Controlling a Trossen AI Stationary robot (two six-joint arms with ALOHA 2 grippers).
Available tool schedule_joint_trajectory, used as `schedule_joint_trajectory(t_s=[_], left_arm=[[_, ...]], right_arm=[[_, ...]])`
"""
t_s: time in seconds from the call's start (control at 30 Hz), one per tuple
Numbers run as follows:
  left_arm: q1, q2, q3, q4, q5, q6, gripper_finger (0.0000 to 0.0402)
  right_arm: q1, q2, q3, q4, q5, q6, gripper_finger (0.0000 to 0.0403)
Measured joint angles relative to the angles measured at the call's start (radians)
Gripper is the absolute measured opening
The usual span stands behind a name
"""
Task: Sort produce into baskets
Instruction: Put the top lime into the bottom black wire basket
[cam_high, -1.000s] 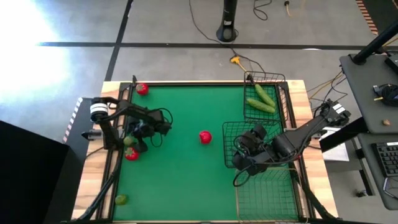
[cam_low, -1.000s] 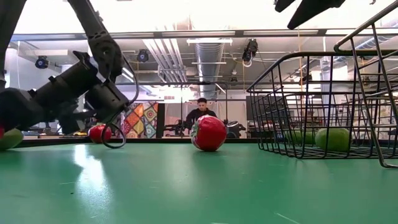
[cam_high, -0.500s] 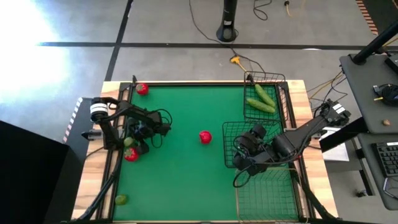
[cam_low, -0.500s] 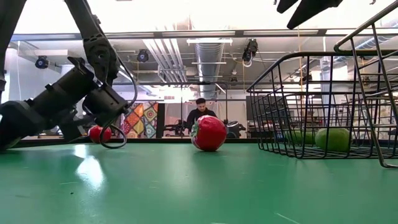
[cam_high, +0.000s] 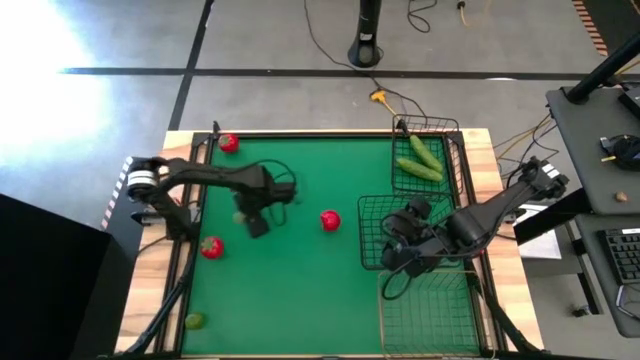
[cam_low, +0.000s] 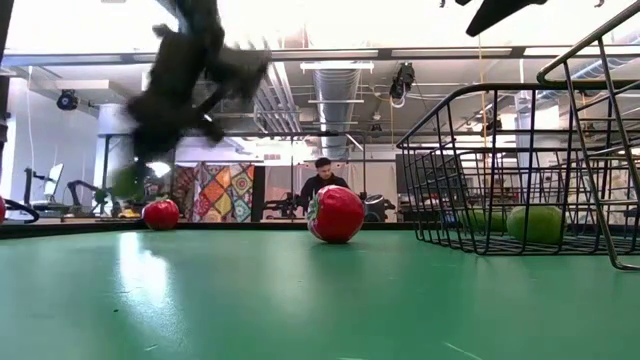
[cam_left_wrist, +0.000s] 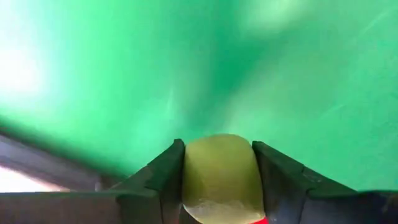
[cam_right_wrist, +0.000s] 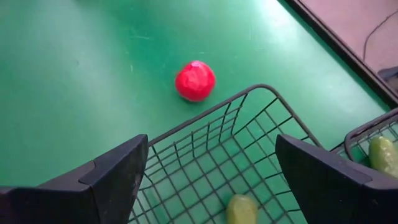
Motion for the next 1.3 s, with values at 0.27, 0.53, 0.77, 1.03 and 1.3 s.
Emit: schedule_joint_trajectory(t_s=[0.27, 0.53, 0.77, 1.03, 1.3], left_arm=[[-0.132, -0.053, 0.264, 0.653, -0.073, 0.053, 0.0151], [-0.196, 0.065, 0.355, 0.999, -0.049, 0.127, 0.015], [-0.219, 0.203, 0.386, 1.311, 0.111, 0.082, 0.015], [-0.236, 0.443, 0.46, 1.478, 0.072, 0.003, 0.015], [-0.23, 0.624, 0.771, 1.201, 0.008, -0.008, 0.0151]], right_arm=[[0.003, 0.002, -0.001, -0.104, -0.025, -0.01, 0.0344], [0.065, -0.052, -0.002, -0.189, -0.029, 0.016, 0.0322], [0.167, -0.061, -0.079, -0.208, 0.063, -0.055, 0.031], [0.255, -0.069, -0.132, -0.289, 0.145, 0.055, 0.0297], [0.267, -0.069, -0.194, -0.318, 0.091, 0.122, 0.0302]])
